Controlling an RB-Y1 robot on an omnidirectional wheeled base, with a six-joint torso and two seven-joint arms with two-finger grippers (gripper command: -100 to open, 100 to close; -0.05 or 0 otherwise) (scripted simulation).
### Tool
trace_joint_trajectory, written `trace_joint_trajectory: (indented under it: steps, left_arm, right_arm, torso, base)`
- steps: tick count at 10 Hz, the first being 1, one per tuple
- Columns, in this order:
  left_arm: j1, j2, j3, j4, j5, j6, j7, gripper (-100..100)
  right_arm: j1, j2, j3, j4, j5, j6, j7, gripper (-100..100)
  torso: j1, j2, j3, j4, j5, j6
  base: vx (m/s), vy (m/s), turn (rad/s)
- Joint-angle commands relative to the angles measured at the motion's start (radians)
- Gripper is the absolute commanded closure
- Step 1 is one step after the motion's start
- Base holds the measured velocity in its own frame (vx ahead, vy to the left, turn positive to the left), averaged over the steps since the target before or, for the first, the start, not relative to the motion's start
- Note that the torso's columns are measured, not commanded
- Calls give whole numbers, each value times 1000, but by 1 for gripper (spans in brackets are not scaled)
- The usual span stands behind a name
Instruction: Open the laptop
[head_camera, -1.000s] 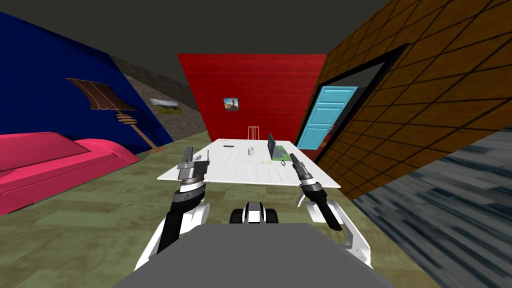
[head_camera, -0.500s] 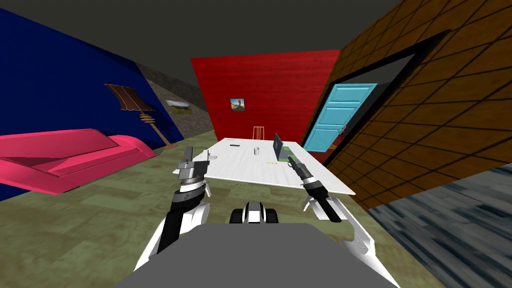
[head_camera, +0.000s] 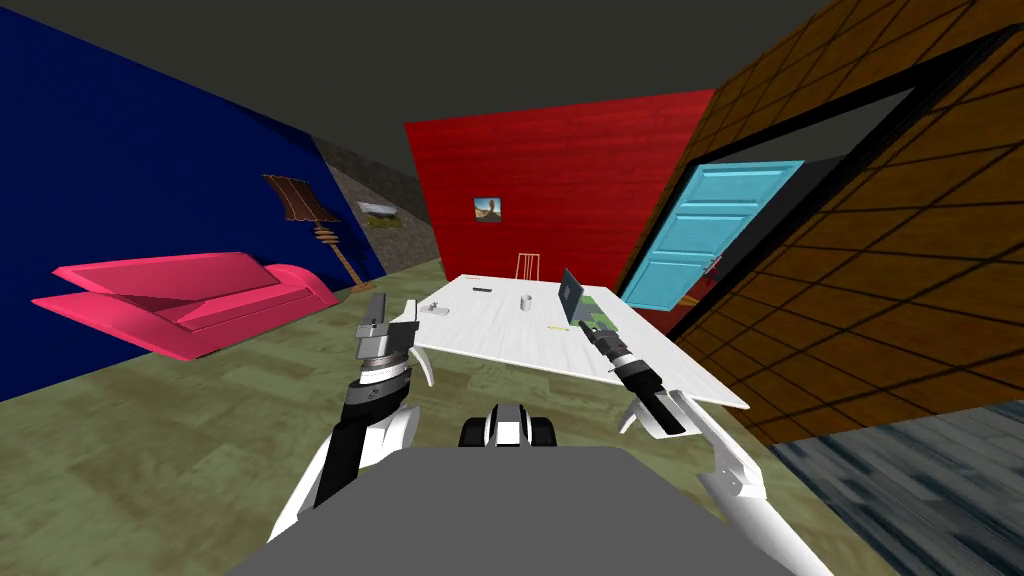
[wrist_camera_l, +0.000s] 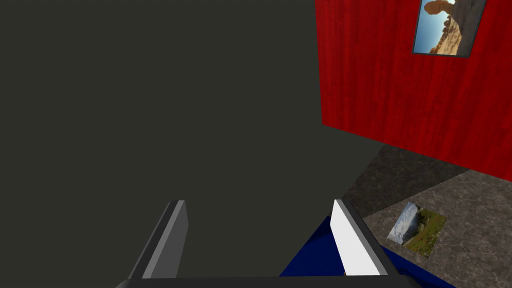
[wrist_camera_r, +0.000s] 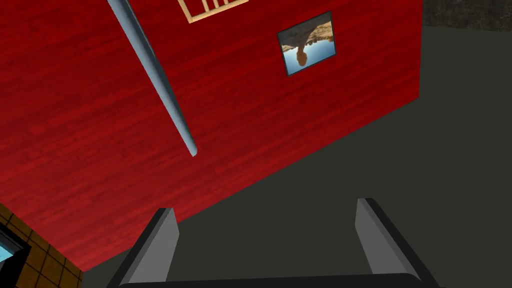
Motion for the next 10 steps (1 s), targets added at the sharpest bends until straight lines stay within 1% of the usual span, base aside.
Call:
trace_joint_trajectory:
  steps: [1, 2, 3, 6, 7, 8, 9, 10]
  left_arm:
    - [0, 0, 0, 0, 0, 0, 0, 0]
    - [0, 0, 0, 0, 0, 0, 0, 0]
    - [0, 0, 0, 0, 0, 0, 0, 0]
    - [0, 0, 0, 0, 0, 0, 0, 0]
    - [0, 0, 0, 0, 0, 0, 0, 0]
    - [0, 0, 0, 0, 0, 0, 0, 0]
    - [0, 0, 0, 0, 0, 0, 0, 0]
    - [0, 0, 0, 0, 0, 0, 0, 0]
  right_arm:
    - [-4, -74, -20, 68, 69, 42, 39, -100]
    - [-10, -111, -28, 102, 96, 58, 53, -100]
    - [-10, -114, -28, 102, 96, 58, 53, -100]
    - [-30, -210, -52, 209, 177, 105, 98, -100]
    - [-30, -217, -52, 210, 177, 105, 98, -100]
    - [-37, -251, -60, 247, 204, 121, 112, -100]
    - [-43, -282, -68, 273, 230, 137, 126, -100]
    - [-43, -284, -68, 283, 230, 137, 126, -100]
  torso:
    - [2, 0, 0, 0, 1, 0]
    - [4, 0, 0, 0, 1, 0]
    - [3, 0, 0, 0, 1, 0]
    - [2, 0, 0, 0, 1, 0]
    - [3, -1, -1, 0, 1, 0]
    - [1, 0, 0, 0, 1, 1]
    - [1, 1, 0, 0, 0, 0]
    - [3, 1, 1, 0, 1, 0]
  base:
    - [9, 96, 171]
    - [9, 97, 183]
    - [1, 68, 60]
    - [6, 83, 146]
    - [11, 58, 67]
    - [2, 61, 128]
    - [-5, 85, 174]
    - [-3, 60, 55]
